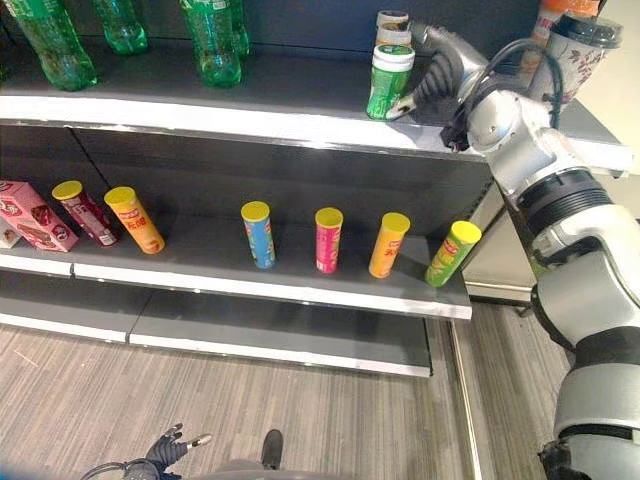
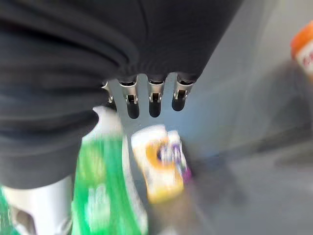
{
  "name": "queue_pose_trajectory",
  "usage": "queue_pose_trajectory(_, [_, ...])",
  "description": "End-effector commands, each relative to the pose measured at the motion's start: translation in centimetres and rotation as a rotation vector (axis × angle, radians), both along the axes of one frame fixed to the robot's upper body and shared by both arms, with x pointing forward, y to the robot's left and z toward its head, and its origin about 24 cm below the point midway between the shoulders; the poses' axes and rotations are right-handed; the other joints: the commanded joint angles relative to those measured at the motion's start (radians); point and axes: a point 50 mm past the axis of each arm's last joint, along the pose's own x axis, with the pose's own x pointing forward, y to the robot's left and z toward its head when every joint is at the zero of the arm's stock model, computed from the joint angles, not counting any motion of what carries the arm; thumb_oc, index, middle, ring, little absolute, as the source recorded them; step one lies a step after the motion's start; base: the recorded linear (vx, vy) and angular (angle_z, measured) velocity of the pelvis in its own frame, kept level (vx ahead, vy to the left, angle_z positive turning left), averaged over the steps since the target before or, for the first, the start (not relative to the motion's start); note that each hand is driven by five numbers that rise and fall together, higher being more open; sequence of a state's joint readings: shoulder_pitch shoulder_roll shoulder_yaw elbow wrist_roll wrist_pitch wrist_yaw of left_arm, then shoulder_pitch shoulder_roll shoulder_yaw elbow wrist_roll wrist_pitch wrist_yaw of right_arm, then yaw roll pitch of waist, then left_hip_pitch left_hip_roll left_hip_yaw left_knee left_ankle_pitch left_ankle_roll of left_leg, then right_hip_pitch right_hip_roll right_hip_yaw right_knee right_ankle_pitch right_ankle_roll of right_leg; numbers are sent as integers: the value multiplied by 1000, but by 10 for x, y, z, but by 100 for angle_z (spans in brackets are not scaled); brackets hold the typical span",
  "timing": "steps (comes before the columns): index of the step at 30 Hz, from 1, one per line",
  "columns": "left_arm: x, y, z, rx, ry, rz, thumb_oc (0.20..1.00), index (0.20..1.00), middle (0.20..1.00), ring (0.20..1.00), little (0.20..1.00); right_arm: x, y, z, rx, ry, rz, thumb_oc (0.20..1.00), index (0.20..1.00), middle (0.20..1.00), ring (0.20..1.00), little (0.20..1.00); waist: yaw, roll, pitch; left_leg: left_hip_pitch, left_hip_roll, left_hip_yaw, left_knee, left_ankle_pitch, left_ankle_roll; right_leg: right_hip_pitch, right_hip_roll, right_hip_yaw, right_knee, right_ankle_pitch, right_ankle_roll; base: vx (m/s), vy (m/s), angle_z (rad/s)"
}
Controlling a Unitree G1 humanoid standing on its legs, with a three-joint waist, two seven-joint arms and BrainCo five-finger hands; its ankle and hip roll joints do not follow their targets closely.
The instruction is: Put the goods on the table back onto the shelves and tidy them up.
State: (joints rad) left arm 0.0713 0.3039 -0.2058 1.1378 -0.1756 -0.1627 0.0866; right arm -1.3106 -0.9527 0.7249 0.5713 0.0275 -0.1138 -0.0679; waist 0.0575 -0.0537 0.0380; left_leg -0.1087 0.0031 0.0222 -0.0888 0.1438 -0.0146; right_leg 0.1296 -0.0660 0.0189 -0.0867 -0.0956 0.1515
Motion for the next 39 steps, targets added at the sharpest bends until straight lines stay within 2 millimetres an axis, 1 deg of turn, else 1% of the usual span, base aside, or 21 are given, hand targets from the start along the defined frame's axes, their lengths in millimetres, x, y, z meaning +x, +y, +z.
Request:
queue_pose_trajectory(1, [13, 9, 5, 39, -37, 44, 1000, 1000, 1000, 1000, 1000, -49, 1, 51, -7, -316, 87, 1000, 1000, 1000, 1000, 1000, -7, -19, 13, 108, 24, 63, 18, -158, -83, -75, -76, 16, 0, 133, 91, 15, 63, -11])
queue_pose_trajectory(4, [4, 7, 1, 33, -7, 60, 1000, 1000, 1000, 1000, 1000, -92, -4, 49, 16, -401, 229, 1000, 1000, 1000, 1000, 1000, -43, -11, 15, 108, 23, 78, 22, -167, -75, -86, -81, 35, 4, 145, 101, 12, 63, -16])
queue_pose_trajectory(6, [0, 8, 1, 30, 3, 69, 1000, 1000, 1000, 1000, 1000, -109, -14, 34, 57, -373, 274, 1000, 1000, 1000, 1000, 1000, -65, -15, 15, 108, 24, 93, 26, -172, -71, -97, -83, 52, 8, 161, 108, -6, 77, -15])
queue_pose_trajectory(9, [-1, 12, 1, 33, 6, 64, 1000, 1000, 1000, 1000, 1000, -131, -44, 5, 167, -303, 271, 1000, 1000, 1000, 1000, 1000, -100, -25, 16, 107, 34, 126, 27, -179, -69, -124, -74, 86, 19, 192, 110, -24, 67, -32])
queue_pose_trajectory(10, [-1, 12, 2, 31, 7, 54, 1000, 1000, 1000, 1000, 1000, -140, -59, -10, 275, -284, 274, 1000, 1000, 1000, 1000, 1000, -133, -28, 19, 106, 39, 148, 26, -179, -68, -146, -64, 115, 26, 216, 110, -35, 55, -72])
queue_pose_trajectory(11, [-1, 13, 2, 35, 7, 47, 1000, 1000, 1000, 1000, 1000, -142, -61, -11, 278, -283, 268, 1000, 1000, 1000, 1000, 1000, -123, -31, 18, 106, 40, 151, 26, -179, -68, -148, -63, 118, 26, 216, 110, -25, 64, -73])
queue_pose_trajectory(12, [-1, 12, 2, 36, 6, 41, 1000, 1000, 1000, 1000, 1000, -146, -75, -18, 347, -282, 240, 1000, 1000, 1000, 1000, 1000, -150, -30, 21, 112, 45, 165, 22, -185, -65, -155, -55, 135, 28, 221, 110, -14, 27, -60])
queue_pose_trajectory(14, [3, 14, 4, 37, -2, 25, 1000, 1000, 1000, 1000, 1000, -154, -92, -28, 446, -298, 203, 1000, 1000, 1000, 1000, 1000, -167, -35, 23, 112, 56, 193, 17, -183, -65, -186, -41, 162, 36, 237, 110, -29, 21, -47])
queue_pose_trajectory(15, [3, 14, 4, 37, -2, 24, 1000, 1000, 1000, 1000, 1000, -154, -92, -28, 446, -298, 203, 1000, 1000, 1000, 1000, 1000, -165, -35, 22, 111, 56, 194, 17, -182, -65, -188, -41, 163, 37, 237, 110, -24, 11, -53])
queue_pose_trajectory(16, [8, 15, 6, 40, -26, 22, 1000, 1000, 1000, 1000, 1000, -160, -110, -40, 547, -322, 142, 1000, 1000, 1000, 1000, 1000, -198, -35, 29, 116, 67, 230, 19, -190, -61, -210, -28, 173, 53, 251, 110, -7, -7, -52])
queue_pose_trajectory(18, [13, 17, 9, 44, -43, 18, 1000, 1000, 1000, 1000, 1000, -166, -129, -46, 566, -355, 32, 1000, 1000, 1000, 1000, 1000, -215, -38, 34, 115, 82, 256, 15, -179, -65, -237, -17, 182, 76, 267, 110, -21, -22, -60])
queue_pose_trajectory(20, [20, 19, 12, 54, -61, 3, 1000, 1000, 1000, 1000, 1000, -175, -146, -50, 566, -367, -75, 1000, 1000, 1000, 1000, 1000, -232, -35, 39, 119, 96, 274, 12, -181, -64, -239, -23, 167, 78, 250, 110, -23, -26, -53])
queue_pose_trajectory(22, [27, 20, 15, 61, -88, -4, 1000, 1000, 1000, 1000, 1000, -184, -171, -57, 619, -410, -197, 1000, 1000, 1000, 1000, 1000, -237, -33, 35, 116, 110, 295, 13, -183, -68, -233, -49, 130, 66, 244, 110, -24, -60, -29])
queue_pose_trajectory(25, [29, 24, 18, 68, -103, 22, 1000, 1000, 1000, 1000, 1000, -193, -198, -77, 694, -399, -342, 1000, 1000, 1000, 1000, 1000, -237, -40, 30, 115, 142, 335, 19, -177, -79, -243, -86, 69, 50, 272, 110, -7, -173, -35])
queue_pose_trajectory(26, [24, 28, 17, 74, -95, 43, 1000, 1000, 1000, 1000, 1000, -201, -207, -85, 702, -389, -404, 1000, 1000, 1000, 1000, 1000, -237, -45, 27, 129, 160, 360, 21, -183, -86, -247, -105, 25, 38, 284, 110, 62, -253, -62])
queue_pose_trajectory(29, [20, 32, 18, 84, -88, 63, 1000, 1000, 1000, 1000, 1000, -208, -212, -88, 707, -398, -430, 1000, 1000, 1000, 1000, 1000, -232, -54, 30, 144, 174, 385, 23, -184, -97, -254, -114, -13, 29, 292, 110, 39, -177, -62])
queue_pose_trajectory(32, [19, 35, 18, 85, -90, 83, 1000, 1000, 1000, 1000, 1000, -216, -222, -100, 721, -352, -496, 1000, 1000, 1000, 1000, 1000, -238, -75, 37, 158, 194, 407, 32, -180, -118, -272, -112, -42, 36, 291, 110, 12, -271, -34])
queue_pose_trajectory(34, [21, 36, 19, 81, -94, 79, 1000, 1000, 1000, 1000, 1000, -215, -227, -106, 727, -305, -523, 1000, 1000, 1000, 1000, 1000, -231, -85, 38, 174, 201, 414, 41, -186, -131, -255, -113, -58, 27, 247, 110, 25, -255, -21])
queue_pose_trajectory(37, [19, 31, 17, 65, -82, 56, 1000, 1000, 1000, 1000, 1000, -213, -227, -112, 757, -250, -499, 1000, 1000, 1000, 1000, 1000, -235, -86, 34, 204, 252, 423, 73, -180, -160, -239, -95, -67, 60, 174, 110, 82, -293, -17])
queue_pose_trajectory(38, [21, 27, 16, 48, -87, 44, 1000, 1000, 1000, 1000, 1000, -211, -227, -110, 748, -238, -491, 1000, 1000, 1000, 1000, 1000, -235, -76, 44, 207, 277, 412, 107, -172, -170, -222, -78, -75, 76, 147, 95, 128, -362, -2])
queue_pose_trajectory(39, [27, 21, 17, 33, -105, 4, 1000, 1000, 1000, 1000, 1000, -198, -217, -105, 739, -203, -413, 1000, 1000, 1000, 1000, 1000, -222, -61, 57, 193, 325, 372, 195, -81, -185, -195, -27, -67, 83, 119, 65, 80, -325, 1])
